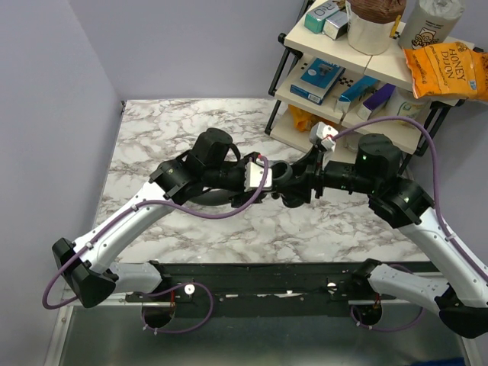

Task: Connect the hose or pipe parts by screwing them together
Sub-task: Install the adaptor on the pipeline.

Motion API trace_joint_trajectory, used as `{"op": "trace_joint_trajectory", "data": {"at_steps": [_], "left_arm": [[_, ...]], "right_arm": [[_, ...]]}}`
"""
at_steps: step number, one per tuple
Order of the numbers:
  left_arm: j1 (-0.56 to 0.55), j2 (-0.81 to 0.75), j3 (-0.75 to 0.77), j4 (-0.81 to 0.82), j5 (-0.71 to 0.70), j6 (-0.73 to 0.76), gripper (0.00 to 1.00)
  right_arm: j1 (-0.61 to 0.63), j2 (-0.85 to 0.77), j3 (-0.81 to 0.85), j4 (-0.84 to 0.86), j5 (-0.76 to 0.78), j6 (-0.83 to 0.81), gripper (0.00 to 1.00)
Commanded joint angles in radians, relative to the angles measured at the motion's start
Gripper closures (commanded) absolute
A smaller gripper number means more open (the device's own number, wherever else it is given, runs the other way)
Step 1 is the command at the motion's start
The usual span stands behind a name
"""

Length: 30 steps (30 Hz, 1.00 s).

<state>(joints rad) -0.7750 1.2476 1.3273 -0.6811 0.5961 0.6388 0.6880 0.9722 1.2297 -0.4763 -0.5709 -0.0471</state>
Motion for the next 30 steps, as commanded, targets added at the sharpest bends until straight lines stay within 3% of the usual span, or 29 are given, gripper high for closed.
{"op": "trace_joint_trajectory", "data": {"at_steps": [1,11,14,17,18,23,25,26,28,29,30], "left_arm": [[0.000,-0.031,-0.004,0.158,-0.169,-0.002,1.00],[0.000,-0.080,-0.082,0.319,-0.387,0.002,1.00],[0.000,-0.097,-0.108,0.333,-0.398,0.010,1.00],[0.000,-0.119,-0.131,0.341,-0.398,0.015,1.00],[0.000,-0.126,-0.137,0.347,-0.398,0.015,1.00],[0.000,-0.191,-0.184,0.348,-0.363,0.018,1.00],[0.000,-0.220,-0.200,0.353,-0.352,0.021,1.00],[0.000,-0.226,-0.210,0.354,-0.340,0.016,1.00],[0.000,-0.237,-0.217,0.350,-0.335,0.010,1.00],[0.000,-0.240,-0.224,0.350,-0.334,0.012,1.00],[0.000,-0.243,-0.229,0.350,-0.335,0.012,1.00]], "right_arm": [[0.005,0.014,-0.013,0.018,0.098,0.251,0.87],[0.004,0.126,0.089,-0.213,0.299,0.625,0.85],[-0.010,0.164,0.128,-0.292,0.338,0.723,0.77],[-0.057,0.198,0.134,-0.323,0.270,0.780,0.61],[-0.074,0.207,0.128,-0.324,0.226,0.791,0.55],[-0.201,0.224,0.074,-0.292,0.048,0.858,0.48],[-0.232,0.238,0.076,-0.288,-0.061,0.869,0.40],[-0.246,0.255,0.088,-0.289,-0.090,0.860,0.36],[-0.246,0.267,0.131,-0.301,-0.138,0.834,0.07],[-0.248,0.272,0.143,-0.314,-0.144,0.831,0.00],[-0.246,0.270,0.148,-0.314,-0.167,0.826,0.00]]}}
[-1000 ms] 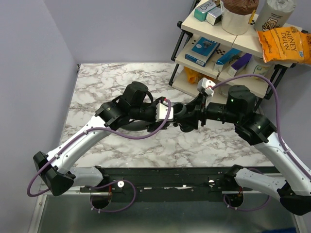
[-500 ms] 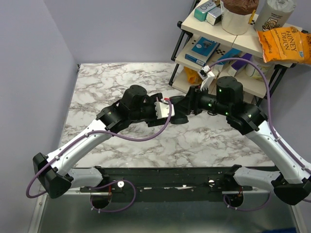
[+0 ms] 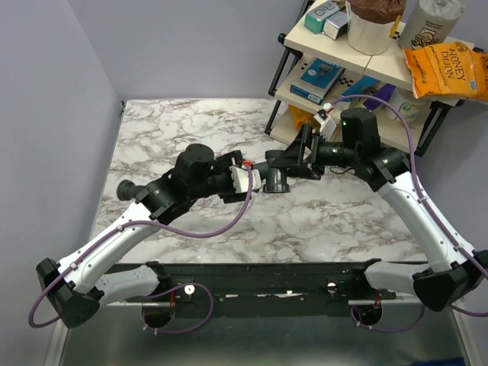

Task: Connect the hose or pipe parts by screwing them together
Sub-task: Install the adaptor on the pipeline.

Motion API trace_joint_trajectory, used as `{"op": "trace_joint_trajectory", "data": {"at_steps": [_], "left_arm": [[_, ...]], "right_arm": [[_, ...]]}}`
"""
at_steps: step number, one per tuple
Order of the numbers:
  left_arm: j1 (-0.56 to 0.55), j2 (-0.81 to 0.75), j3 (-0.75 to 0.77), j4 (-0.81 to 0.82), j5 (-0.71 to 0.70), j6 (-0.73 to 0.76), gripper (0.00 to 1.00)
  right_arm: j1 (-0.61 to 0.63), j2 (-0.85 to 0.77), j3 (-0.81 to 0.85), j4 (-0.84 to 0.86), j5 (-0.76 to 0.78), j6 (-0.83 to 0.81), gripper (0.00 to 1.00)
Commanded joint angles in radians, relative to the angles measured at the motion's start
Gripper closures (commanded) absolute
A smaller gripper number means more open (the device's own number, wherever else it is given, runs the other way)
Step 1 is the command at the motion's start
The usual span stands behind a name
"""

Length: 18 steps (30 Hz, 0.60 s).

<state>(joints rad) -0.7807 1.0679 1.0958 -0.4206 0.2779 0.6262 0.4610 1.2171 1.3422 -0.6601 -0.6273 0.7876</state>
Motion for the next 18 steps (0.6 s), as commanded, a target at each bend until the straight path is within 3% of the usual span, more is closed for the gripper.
{"op": "trace_joint_trajectory", "data": {"at_steps": [1,3,8,15,18], "left_arm": [[0.006,-0.071,-0.004,0.088,-0.019,0.027,1.00],[0.006,-0.074,-0.014,0.085,-0.017,0.030,1.00],[0.008,-0.080,-0.013,0.040,0.015,0.043,1.00],[0.008,-0.062,0.006,-0.039,0.084,0.036,1.00],[0.008,-0.056,0.016,-0.072,0.150,0.026,1.00]], "right_arm": [[-0.019,0.024,0.041,-0.128,-0.124,-0.016,0.00],[-0.024,0.015,0.072,-0.156,-0.140,-0.042,0.00],[-0.027,-0.022,0.218,-0.340,-0.009,-0.353,0.00],[-0.025,-0.260,0.140,-0.104,-0.017,-0.640,0.00],[-0.024,-0.425,-0.001,0.014,-0.054,-0.952,0.00]]}}
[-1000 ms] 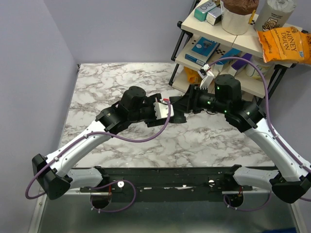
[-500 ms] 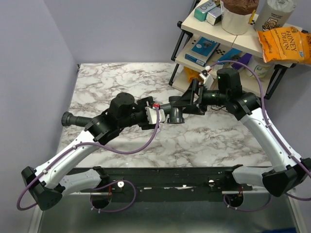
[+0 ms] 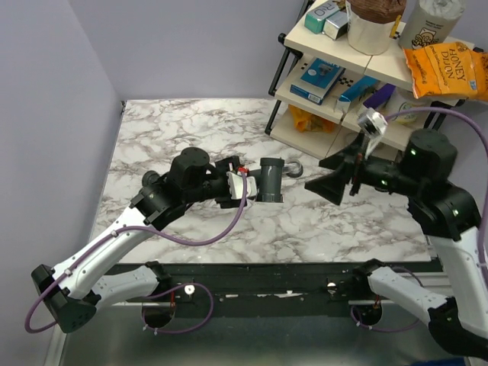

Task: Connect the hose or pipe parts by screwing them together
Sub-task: Install the adaptor on the pipeline.

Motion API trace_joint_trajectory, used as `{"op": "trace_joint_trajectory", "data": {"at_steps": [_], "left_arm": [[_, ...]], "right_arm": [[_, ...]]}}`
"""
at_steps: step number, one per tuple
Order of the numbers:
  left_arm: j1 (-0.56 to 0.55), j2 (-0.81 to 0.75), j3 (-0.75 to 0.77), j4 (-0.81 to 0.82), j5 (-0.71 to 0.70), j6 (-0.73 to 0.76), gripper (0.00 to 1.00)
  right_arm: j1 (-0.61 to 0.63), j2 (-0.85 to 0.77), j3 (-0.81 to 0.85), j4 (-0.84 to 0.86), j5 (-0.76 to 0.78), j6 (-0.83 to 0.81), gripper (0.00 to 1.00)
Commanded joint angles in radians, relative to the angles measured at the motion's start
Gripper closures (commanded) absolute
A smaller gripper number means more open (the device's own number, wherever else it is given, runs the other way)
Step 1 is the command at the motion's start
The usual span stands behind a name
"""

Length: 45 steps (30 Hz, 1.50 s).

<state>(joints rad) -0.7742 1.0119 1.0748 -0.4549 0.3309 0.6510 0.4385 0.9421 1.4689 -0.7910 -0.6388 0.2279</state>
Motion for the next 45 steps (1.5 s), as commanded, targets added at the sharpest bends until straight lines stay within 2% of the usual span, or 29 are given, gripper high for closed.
{"op": "trace_joint_trajectory", "data": {"at_steps": [1,2,4,6,7,9,16,21,26,29,35,38,45], "left_arm": [[0.001,0.005,0.042,-0.050,0.130,0.001,1.00],[0.001,0.010,0.046,-0.063,0.190,0.002,1.00],[0.001,0.034,0.065,-0.120,0.268,0.015,1.00],[0.001,0.057,0.076,-0.166,0.369,0.025,1.00],[0.001,0.085,0.082,-0.182,0.400,0.030,1.00],[0.001,0.112,0.100,-0.218,0.465,0.036,1.00],[0.001,0.211,0.158,-0.268,0.528,0.053,1.00],[0.000,0.286,0.232,-0.333,0.569,0.094,1.00],[-0.002,0.356,0.304,-0.415,0.577,0.151,1.00],[-0.002,0.378,0.329,-0.450,0.576,0.180,1.00],[-0.008,0.370,0.335,-0.453,0.573,0.196,1.00],[-0.010,0.353,0.329,-0.446,0.571,0.196,1.00],[-0.010,0.317,0.320,-0.447,0.554,0.197,1.00]], "right_arm": [[-0.003,-0.192,-0.198,0.177,-0.061,-0.562,0.00],[0.000,-0.269,-0.235,0.231,-0.085,-0.640,0.00],[0.000,-0.318,-0.291,0.266,-0.188,-0.846,0.00],[0.002,-0.318,-0.320,0.253,-0.222,-0.935,0.00],[0.005,-0.307,-0.311,0.218,-0.226,-1.057,0.00],[0.022,-0.299,-0.311,0.159,-0.207,-1.130,0.01],[0.146,-0.266,-0.295,0.035,-0.116,-1.288,0.01],[0.223,-0.212,-0.309,-0.030,-0.085,-1.309,0.05],[0.290,-0.166,-0.337,-0.007,-0.015,-1.294,0.06],[0.308,-0.140,-0.337,0.019,-0.027,-1.297,0.06],[0.338,-0.091,-0.341,0.051,-0.002,-1.285,0.07],[0.339,-0.071,-0.349,0.075,-0.013,-1.242,0.12],[0.338,-0.051,-0.381,0.113,-0.050,-1.130,0.36]]}}
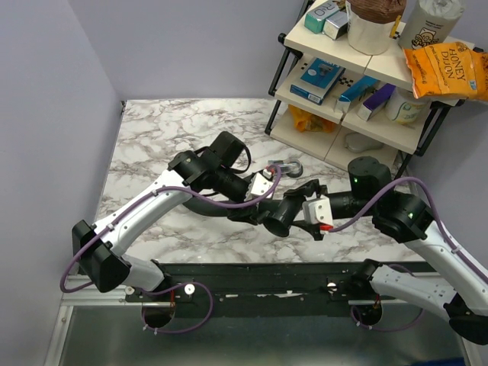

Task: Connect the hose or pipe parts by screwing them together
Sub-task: Install the adaptor on the pipeline.

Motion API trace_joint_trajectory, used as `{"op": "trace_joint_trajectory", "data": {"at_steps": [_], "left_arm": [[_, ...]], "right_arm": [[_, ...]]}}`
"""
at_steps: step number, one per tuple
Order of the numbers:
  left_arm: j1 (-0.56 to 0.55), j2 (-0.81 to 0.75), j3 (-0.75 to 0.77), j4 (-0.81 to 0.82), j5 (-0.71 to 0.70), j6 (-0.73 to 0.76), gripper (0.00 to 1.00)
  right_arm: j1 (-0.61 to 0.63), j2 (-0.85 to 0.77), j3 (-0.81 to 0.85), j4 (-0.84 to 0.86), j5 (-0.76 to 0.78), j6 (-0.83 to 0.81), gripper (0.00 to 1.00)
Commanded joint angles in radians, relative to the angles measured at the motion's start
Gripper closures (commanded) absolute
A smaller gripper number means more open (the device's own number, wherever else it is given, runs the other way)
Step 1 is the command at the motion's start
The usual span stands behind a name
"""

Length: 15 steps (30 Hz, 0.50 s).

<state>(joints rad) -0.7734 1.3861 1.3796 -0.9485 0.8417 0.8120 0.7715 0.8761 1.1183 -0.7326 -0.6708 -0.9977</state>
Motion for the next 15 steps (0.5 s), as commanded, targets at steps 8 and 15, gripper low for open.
{"op": "trace_joint_trajectory", "data": {"at_steps": [8,15], "left_arm": [[0.000,-0.125,-0.027,0.161,0.020,-0.080,1.00],[-0.003,-0.254,-0.155,0.371,-0.065,-0.096,1.00]], "right_arm": [[0.005,-0.080,-0.190,0.284,-0.007,0.344,0.44],[0.005,-0.052,-0.219,0.383,0.030,0.565,0.47]]}}
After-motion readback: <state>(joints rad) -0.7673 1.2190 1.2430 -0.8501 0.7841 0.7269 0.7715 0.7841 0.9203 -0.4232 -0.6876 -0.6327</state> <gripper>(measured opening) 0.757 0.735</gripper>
